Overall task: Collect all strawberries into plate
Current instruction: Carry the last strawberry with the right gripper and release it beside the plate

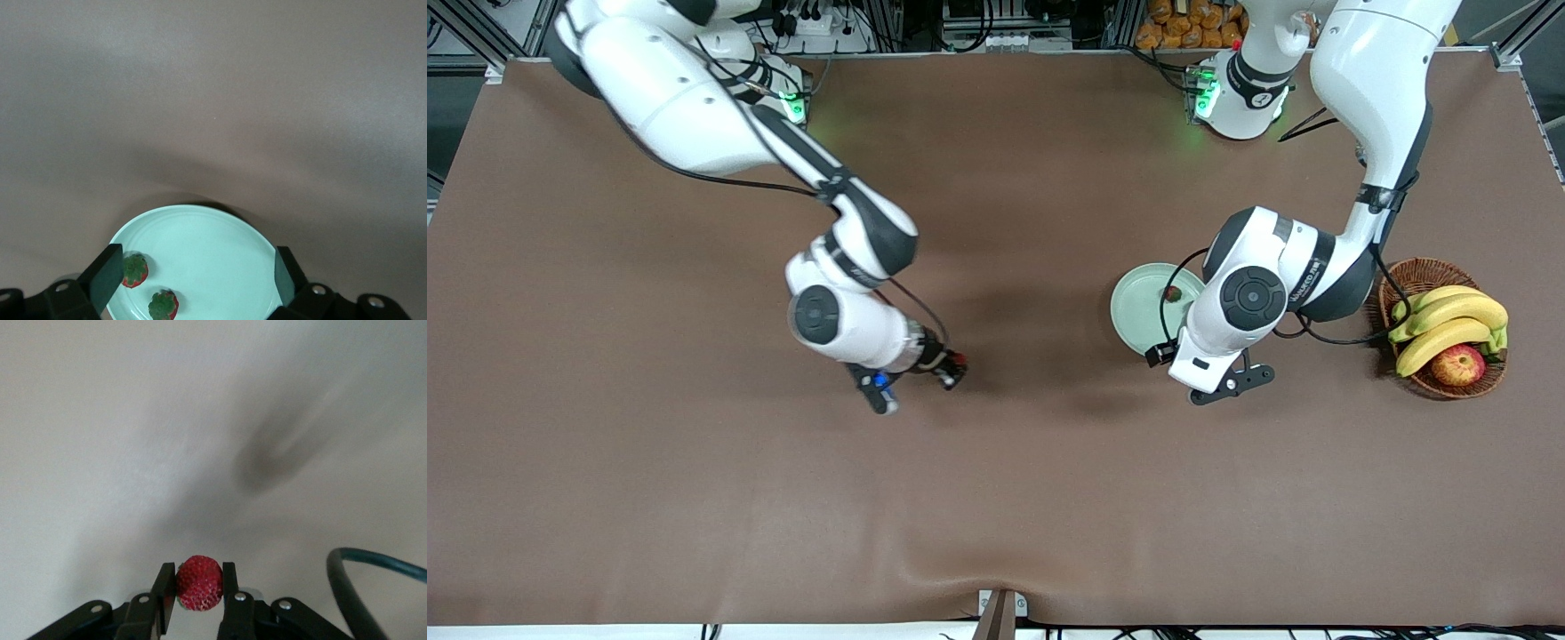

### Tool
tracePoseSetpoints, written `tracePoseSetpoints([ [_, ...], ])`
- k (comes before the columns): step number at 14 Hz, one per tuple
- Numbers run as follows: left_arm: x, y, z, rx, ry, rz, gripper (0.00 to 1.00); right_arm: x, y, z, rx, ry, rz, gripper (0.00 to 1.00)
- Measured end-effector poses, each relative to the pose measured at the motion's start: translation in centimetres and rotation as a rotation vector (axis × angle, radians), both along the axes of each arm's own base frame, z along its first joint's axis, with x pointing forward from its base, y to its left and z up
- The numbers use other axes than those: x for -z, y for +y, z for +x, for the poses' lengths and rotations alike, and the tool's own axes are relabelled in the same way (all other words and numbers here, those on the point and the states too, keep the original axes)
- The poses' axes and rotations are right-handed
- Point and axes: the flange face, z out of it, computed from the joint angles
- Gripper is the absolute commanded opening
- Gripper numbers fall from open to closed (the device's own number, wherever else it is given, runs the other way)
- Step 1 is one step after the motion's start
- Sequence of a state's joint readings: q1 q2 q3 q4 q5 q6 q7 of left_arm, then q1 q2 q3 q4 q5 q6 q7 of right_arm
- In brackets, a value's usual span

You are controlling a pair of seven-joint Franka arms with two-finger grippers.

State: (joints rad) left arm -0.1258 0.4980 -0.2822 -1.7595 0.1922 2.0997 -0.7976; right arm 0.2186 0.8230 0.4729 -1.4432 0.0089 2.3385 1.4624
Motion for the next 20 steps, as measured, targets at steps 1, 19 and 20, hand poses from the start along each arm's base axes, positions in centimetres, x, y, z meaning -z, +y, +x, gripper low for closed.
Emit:
tracePoseSetpoints([
  [1, 0.0, 0.0, 0.0, 0.000, -0.001, -0.001, 1.00, 0.5, 1.7, -0.3, 0.012, -0.007, -0.015, 0.00],
  [19, 0.0, -0.2, 0.1, 0.001, -0.008, -0.005, 1.00, 4.9, 10.8, -4.2, 0.092, -0.086, -0.008, 1.00],
  [20, 0.0, -0.2, 0.1, 0.001, -0.008, -0.005, 1.00, 4.7, 10.6, -3.8, 0.097, -0.090, -0.010, 1.00],
])
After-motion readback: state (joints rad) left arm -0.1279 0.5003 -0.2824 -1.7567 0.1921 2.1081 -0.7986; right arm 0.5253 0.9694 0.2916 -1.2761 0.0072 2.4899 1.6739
